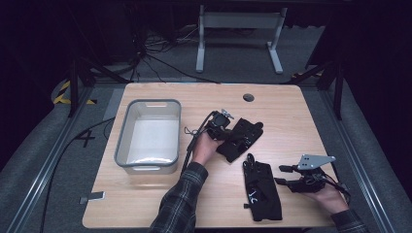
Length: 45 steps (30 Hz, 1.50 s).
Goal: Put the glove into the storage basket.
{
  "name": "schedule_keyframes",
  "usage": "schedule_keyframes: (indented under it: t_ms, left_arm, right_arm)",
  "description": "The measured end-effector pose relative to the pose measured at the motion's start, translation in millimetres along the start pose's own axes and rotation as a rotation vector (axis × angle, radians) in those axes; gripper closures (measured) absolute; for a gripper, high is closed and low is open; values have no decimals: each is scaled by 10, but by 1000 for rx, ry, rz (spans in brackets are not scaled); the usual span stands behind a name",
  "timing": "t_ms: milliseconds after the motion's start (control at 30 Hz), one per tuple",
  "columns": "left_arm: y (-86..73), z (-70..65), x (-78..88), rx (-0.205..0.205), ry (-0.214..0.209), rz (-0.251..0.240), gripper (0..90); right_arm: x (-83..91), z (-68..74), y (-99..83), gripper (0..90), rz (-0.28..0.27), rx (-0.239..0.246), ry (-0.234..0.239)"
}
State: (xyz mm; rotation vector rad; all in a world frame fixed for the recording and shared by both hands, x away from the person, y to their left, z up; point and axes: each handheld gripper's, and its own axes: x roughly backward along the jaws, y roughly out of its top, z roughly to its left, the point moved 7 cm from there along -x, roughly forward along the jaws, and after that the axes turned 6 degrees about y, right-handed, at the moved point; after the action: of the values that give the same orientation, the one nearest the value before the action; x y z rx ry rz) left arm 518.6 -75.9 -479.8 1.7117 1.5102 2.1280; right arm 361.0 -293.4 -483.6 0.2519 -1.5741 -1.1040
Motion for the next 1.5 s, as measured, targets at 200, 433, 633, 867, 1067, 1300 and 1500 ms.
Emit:
schedule_keyframes:
  t_ms: [200,433,633,867,1067,1300,1500]
  left_arm:
    - [40,-49,180,3,10,-22,874]
    - [49,-99,402,-4,38,-35,874]
    - [13,-208,595,-29,40,-51,874]
    - [-10,-297,796,-44,23,-78,875]
    - [-34,-421,968,-65,2,-106,874]
    - [-124,-559,1075,-92,-6,-110,874]
    - [-232,-631,1150,-91,-9,-117,874]
  right_arm:
    - [-1,-1,1,484,-1,-1,1]
    - [-1,1,2,484,-2,-2,1]
    - [-4,0,0,484,0,-2,-1]
    - [-7,0,-2,484,1,-3,-1]
    - [-9,-7,-5,484,3,-5,-3]
    - [-16,-1,-5,484,1,-5,-3]
    - [-16,-1,-6,484,2,-3,-2]
